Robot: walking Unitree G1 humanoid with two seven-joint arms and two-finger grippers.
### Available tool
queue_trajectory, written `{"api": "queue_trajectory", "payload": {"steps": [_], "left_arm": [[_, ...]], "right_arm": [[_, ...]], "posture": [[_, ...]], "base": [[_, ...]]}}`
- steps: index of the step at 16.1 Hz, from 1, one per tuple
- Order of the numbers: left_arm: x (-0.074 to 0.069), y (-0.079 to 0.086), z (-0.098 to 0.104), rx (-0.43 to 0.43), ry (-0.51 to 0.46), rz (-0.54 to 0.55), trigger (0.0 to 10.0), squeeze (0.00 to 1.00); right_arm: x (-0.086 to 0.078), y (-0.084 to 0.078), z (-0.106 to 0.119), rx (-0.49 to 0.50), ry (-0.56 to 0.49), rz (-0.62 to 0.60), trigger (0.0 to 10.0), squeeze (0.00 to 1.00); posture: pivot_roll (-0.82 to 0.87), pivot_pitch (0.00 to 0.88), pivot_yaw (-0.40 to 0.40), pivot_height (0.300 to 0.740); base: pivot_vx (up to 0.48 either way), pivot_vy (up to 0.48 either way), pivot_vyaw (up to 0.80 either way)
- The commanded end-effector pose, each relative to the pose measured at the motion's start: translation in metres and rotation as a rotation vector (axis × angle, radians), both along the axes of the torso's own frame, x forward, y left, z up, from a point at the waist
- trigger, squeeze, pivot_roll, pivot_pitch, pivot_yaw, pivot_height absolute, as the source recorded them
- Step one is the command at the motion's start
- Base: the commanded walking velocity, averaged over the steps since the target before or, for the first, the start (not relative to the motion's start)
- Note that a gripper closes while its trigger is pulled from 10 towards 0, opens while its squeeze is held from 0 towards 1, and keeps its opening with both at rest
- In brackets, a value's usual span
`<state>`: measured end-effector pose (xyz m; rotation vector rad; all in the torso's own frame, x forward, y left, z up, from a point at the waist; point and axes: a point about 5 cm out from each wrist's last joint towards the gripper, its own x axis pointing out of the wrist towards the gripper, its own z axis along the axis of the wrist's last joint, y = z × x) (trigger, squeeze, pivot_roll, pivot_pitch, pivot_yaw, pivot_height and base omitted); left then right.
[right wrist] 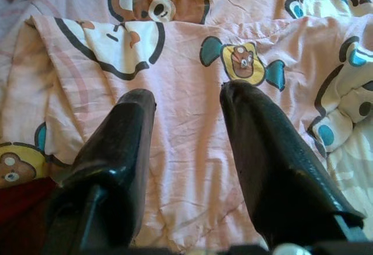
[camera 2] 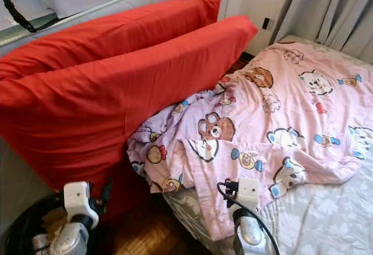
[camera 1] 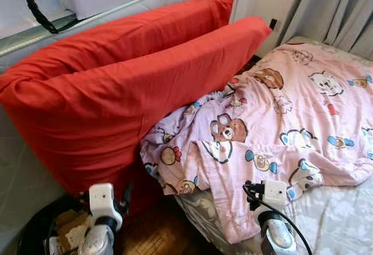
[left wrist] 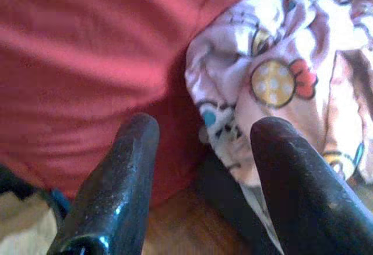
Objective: Clean up the room
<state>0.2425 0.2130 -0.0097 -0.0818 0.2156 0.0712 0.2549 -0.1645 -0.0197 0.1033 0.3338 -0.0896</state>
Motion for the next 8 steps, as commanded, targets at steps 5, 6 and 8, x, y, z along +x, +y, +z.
{"api": "queue_trajectory", "payload": {"steps": [5,6,8], "left_arm": [[0.006,0.003,0.012,-0.004,-0.06,0.013,10.0,0.0],[0.012,0.003,0.019,-0.001,-0.094,0.013,10.0,0.0],[0.016,0.002,0.024,0.004,-0.117,0.01,10.0,0.0]], "right_arm": [[0.001,0.003,-0.001,0.003,0.023,0.011,10.0,0.0],[0.0,0.003,0.0,0.01,0.001,0.013,10.0,0.0],[0.0,0.005,0.0,0.016,0.007,0.025,10.0,0.0]], "posture": [[0.06,0.119,-0.024,0.71],[0.07,0.133,-0.027,0.71],[0.07,0.14,-0.029,0.71]], "base": [[0.0,0.0,0.0],[0.0,0.0,0.0],[0.0,0.0,0.0]]}}
